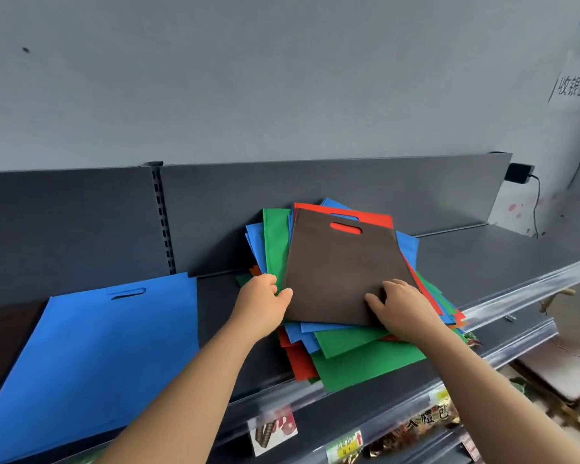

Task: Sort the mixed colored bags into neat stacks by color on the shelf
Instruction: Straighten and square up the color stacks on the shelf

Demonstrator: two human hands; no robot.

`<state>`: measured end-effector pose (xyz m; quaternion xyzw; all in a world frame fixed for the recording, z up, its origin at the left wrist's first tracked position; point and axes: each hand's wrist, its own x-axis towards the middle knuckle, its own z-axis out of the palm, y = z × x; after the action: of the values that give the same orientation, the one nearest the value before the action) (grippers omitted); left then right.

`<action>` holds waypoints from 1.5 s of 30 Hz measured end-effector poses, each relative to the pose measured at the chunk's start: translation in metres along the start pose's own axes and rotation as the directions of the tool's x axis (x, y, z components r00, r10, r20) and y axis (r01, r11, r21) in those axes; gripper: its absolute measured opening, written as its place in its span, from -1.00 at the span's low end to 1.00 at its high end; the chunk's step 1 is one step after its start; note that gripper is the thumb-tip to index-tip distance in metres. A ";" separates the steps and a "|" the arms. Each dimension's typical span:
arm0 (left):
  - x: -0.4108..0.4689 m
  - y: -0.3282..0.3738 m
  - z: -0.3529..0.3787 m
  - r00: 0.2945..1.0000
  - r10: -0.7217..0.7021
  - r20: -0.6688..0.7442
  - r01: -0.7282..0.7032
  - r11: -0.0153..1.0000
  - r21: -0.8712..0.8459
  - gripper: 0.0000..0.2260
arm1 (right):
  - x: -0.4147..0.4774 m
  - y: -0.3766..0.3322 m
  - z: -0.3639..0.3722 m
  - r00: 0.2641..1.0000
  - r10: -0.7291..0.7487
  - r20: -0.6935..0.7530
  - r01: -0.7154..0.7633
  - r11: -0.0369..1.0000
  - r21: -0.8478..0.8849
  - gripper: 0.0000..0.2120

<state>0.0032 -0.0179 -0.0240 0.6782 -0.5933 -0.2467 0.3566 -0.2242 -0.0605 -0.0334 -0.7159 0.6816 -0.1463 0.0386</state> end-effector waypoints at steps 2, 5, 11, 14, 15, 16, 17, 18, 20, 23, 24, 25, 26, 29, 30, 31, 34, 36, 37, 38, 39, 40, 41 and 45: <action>0.008 0.003 0.007 0.999 -0.036 -0.017 0.035 0.999 -0.017 -0.52 | 0.001 0.003 -0.001 0.998 -0.063 0.021 0.064 0.998 -0.020 -0.64; 0.017 0.005 0.016 0.992 -0.093 -0.089 0.088 0.995 -0.052 -0.45 | 0.000 0.008 -0.002 0.985 -0.165 0.046 0.164 0.986 0.026 -0.57; 0.016 -0.004 0.020 0.951 -0.193 -0.243 0.143 0.967 -0.209 -0.37 | 0.005 0.017 -0.008 0.952 -0.304 0.026 0.293 0.937 0.190 -0.60; 0.016 -0.008 0.022 0.941 -0.223 -0.253 0.149 0.948 -0.282 -0.44 | 0.018 0.029 -0.005 0.986 -0.155 -0.052 0.162 0.973 0.162 -0.67; 0.016 -0.009 0.022 0.946 -0.215 -0.242 0.138 0.944 -0.300 -0.54 | 0.020 0.033 -0.004 0.993 -0.108 -0.041 0.112 0.987 0.118 -0.67; 0.015 -0.009 0.024 0.949 -0.211 -0.234 0.129 0.938 -0.322 -0.63 | 0.021 0.035 -0.003 0.996 -0.085 -0.018 0.087 0.992 0.090 -0.67; 0.014 -0.009 0.025 0.949 -0.210 -0.236 0.121 0.932 -0.342 -0.69 | 0.020 0.037 -0.001 0.996 -0.090 -0.003 0.090 0.992 0.086 -0.68; 0.013 -0.009 0.025 0.946 -0.209 -0.247 0.113 0.929 -0.352 -0.71 | 0.018 0.037 0.000 0.994 -0.111 -0.001 0.110 0.989 0.100 -0.70; 0.011 -0.008 0.026 0.940 -0.208 -0.270 0.101 0.927 -0.361 -0.69 | 0.014 0.036 0.000 0.987 -0.161 -0.009 0.161 0.978 0.130 -0.74; 0.008 -0.005 0.026 0.933 -0.221 -0.282 0.095 0.911 -0.400 -0.67 | 0.013 0.036 0.001 0.980 -0.198 -0.015 0.198 0.968 0.154 -0.72; 0.007 -0.005 0.027 0.932 -0.227 -0.282 0.097 0.908 -0.408 -0.66 | 0.013 0.036 0.001 0.980 -0.199 -0.012 0.198 0.966 0.166 -0.70; 0.007 -0.004 0.027 0.931 -0.228 -0.283 0.098 0.908 -0.408 -0.66 | 0.012 0.036 0.000 0.980 -0.200 -0.014 0.199 0.964 0.178 -0.69; 0.006 -0.004 0.027 0.932 -0.227 -0.284 0.098 0.910 -0.403 -0.67 | 0.012 0.036 -0.001 0.981 -0.192 -0.015 0.191 0.964 0.183 -0.69; 0.003 -0.003 0.026 0.934 -0.221 -0.281 0.101 0.918 -0.385 -0.70 | 0.014 0.037 -0.002 0.990 -0.142 -0.019 0.143 0.983 0.117 -0.68; 0.002 -0.003 0.026 0.934 -0.221 -0.280 0.102 0.917 -0.385 -0.70 | 0.014 0.036 -0.003 0.992 -0.127 -0.002 0.126 0.988 0.093 -0.67; 0.001 -0.004 0.025 0.934 -0.223 -0.280 0.100 0.914 -0.393 -0.70 | 0.013 0.035 -0.004 0.991 -0.131 0.010 0.130 0.987 0.099 -0.67; -0.003 -0.006 0.022 0.933 -0.237 -0.269 0.102 0.895 -0.434 -0.70 | 0.006 0.027 -0.007 0.980 -0.194 0.037 0.184 0.966 0.180 -0.67; -0.005 -0.010 0.018 0.937 -0.233 -0.260 0.102 0.895 -0.435 -0.73 | 0.002 0.024 -0.009 0.973 -0.226 0.047 0.212 0.954 0.214 -0.63; -0.006 -0.012 0.016 0.939 -0.227 -0.258 0.100 0.898 -0.428 -0.75 | 0.001 0.023 -0.009 0.972 -0.230 0.044 0.214 0.947 0.238 -0.63; -0.008 -0.013 0.014 0.941 -0.220 -0.257 0.096 0.902 -0.421 -0.76 | 0.000 0.022 -0.010 0.974 -0.223 0.040 0.206 0.945 0.255 -0.62; -0.010 -0.014 0.012 0.943 -0.212 -0.258 0.089 0.904 -0.417 -0.78 | -0.001 0.021 -0.010 0.979 -0.203 0.038 0.186 0.948 0.257 -0.61; -0.012 -0.014 0.011 0.943 -0.200 -0.266 0.076 0.908 -0.413 -0.79 | 0.000 0.020 -0.011 0.984 -0.173 0.046 0.158 0.958 0.238 -0.59; -0.014 -0.014 0.009 0.942 -0.181 -0.283 0.055 0.914 -0.402 -0.79 | 0.000 0.018 -0.012 0.988 -0.143 0.062 0.127 0.970 0.209 -0.57; -0.024 -0.016 0.003 0.939 -0.107 -0.327 -0.002 0.949 -0.316 -0.69 | 0.004 0.010 -0.008 0.990 -0.112 0.083 0.084 0.954 0.287 -0.54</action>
<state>0.0067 0.0055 -0.0407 0.6614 -0.4579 -0.2261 0.5493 -0.2364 -0.0641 -0.0273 -0.7423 0.6146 -0.2087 0.1667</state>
